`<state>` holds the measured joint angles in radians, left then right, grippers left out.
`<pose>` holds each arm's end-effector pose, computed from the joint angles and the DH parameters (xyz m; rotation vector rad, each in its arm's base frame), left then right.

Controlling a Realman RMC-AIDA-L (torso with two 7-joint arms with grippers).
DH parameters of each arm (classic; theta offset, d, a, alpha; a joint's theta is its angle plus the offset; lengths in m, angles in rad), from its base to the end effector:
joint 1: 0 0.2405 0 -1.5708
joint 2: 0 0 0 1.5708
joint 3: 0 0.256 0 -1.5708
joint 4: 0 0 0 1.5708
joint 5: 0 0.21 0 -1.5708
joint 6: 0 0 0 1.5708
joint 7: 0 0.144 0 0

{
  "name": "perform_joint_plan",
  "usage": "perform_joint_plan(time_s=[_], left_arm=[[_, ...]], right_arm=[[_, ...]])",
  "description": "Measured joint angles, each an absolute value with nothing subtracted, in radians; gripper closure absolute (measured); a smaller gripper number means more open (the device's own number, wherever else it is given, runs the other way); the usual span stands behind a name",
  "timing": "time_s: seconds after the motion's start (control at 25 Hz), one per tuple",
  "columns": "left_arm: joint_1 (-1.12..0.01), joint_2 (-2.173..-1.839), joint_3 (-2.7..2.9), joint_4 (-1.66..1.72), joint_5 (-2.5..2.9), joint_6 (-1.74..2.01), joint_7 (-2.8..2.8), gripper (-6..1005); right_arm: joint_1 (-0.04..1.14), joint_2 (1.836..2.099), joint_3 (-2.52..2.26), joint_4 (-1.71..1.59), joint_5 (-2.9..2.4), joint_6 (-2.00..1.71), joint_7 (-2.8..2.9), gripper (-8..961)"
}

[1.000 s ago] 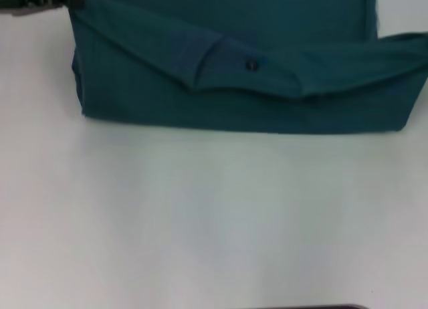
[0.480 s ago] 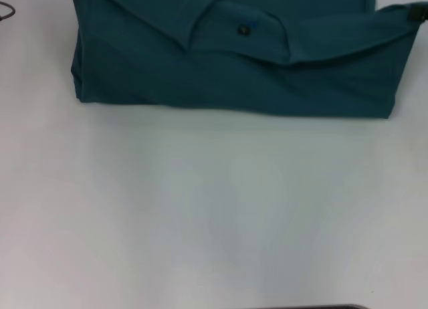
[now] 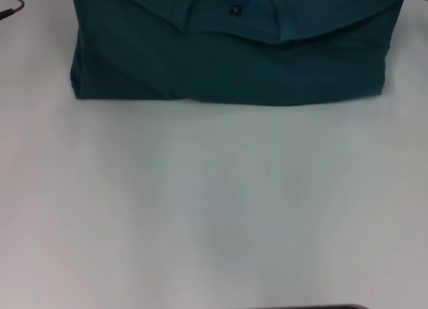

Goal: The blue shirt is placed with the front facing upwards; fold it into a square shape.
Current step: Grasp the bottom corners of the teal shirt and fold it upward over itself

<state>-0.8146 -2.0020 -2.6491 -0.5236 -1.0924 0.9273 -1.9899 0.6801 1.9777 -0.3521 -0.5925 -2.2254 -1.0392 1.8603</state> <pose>-0.2474 0.4641 0.0531 -1.9718 -1.2751 -0.7527 0.3188 0.4190 0.0806 -1.9695 1.2144 0.5511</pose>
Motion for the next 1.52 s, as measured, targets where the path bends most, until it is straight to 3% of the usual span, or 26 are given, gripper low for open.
perform_joint_plan(time_s=[0.4, 0.96, 1.52], left_arm=[[-0.838, -2.027, -2.648, -0.481, -1.164, 0.840, -1.918, 997], [-0.833, -2.038, -2.648, -0.486, -1.197, 0.835, -1.903, 997], [-0.804, -2.096, -2.654, -0.487, -1.204, 0.780, -1.868, 998]], right_arm=[[0.733, 1.994, -0.400, -0.568, -2.221, -0.892, 1.819, 924], [0.762, 1.995, -0.413, -0.556, -2.195, -0.825, 1.786, 925], [0.758, 2.000, -0.414, -0.445, -2.109, -0.732, 1.664, 926]])
